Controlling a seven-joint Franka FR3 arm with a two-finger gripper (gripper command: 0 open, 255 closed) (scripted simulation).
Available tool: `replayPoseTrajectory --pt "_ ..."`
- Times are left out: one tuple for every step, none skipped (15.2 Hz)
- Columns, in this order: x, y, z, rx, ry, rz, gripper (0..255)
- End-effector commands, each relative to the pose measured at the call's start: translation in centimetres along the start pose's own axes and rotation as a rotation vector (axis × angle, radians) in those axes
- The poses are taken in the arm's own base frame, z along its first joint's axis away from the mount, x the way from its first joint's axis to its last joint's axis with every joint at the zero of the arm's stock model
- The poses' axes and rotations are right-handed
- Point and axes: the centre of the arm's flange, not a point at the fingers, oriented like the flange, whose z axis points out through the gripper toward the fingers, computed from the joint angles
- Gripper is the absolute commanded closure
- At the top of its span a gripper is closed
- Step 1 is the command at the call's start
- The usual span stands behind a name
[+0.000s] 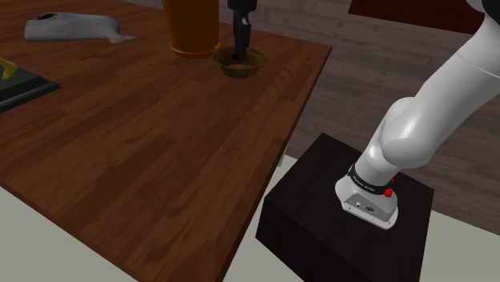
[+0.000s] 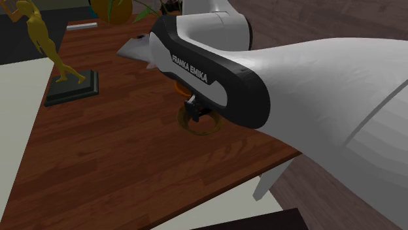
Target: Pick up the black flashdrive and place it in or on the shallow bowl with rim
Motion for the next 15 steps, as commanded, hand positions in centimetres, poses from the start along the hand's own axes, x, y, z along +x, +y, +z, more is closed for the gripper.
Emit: replayPoseTrajectory --pt "0.0 0.0 0.0 0.000 0.000 0.000 255" --pt "0.0 0.0 0.0 0.000 0.000 0.000 255" --pt "0.0 0.0 0.0 0.000 0.000 0.000 0" --pt "0.0 0.0 0.0 0.000 0.000 0.000 0" --pt "0.0 0.0 0.0 0.000 0.000 0.000 0" --pt "0.0 0.0 0.0 0.000 0.000 0.000 0" --pt "0.0 0.0 0.0 0.000 0.000 0.000 0" --pt "0.0 0.0 0.0 0.000 0.000 0.000 0" --pt "0.0 0.0 -1.3 0.000 0.000 0.000 0" --pt "0.0 0.0 -2.6 0.000 0.000 0.000 0" --pt "0.0 0.0 -4.0 0.000 0.000 0.000 0" --pt "0.0 0.0 -5.0 0.000 0.000 0.000 0" --pt "0.0 0.0 -5.0 0.000 0.000 0.000 0" --pt "0.0 0.0 -5.0 0.000 0.000 0.000 0" --pt "0.0 0.0 -5.0 0.000 0.000 0.000 0"
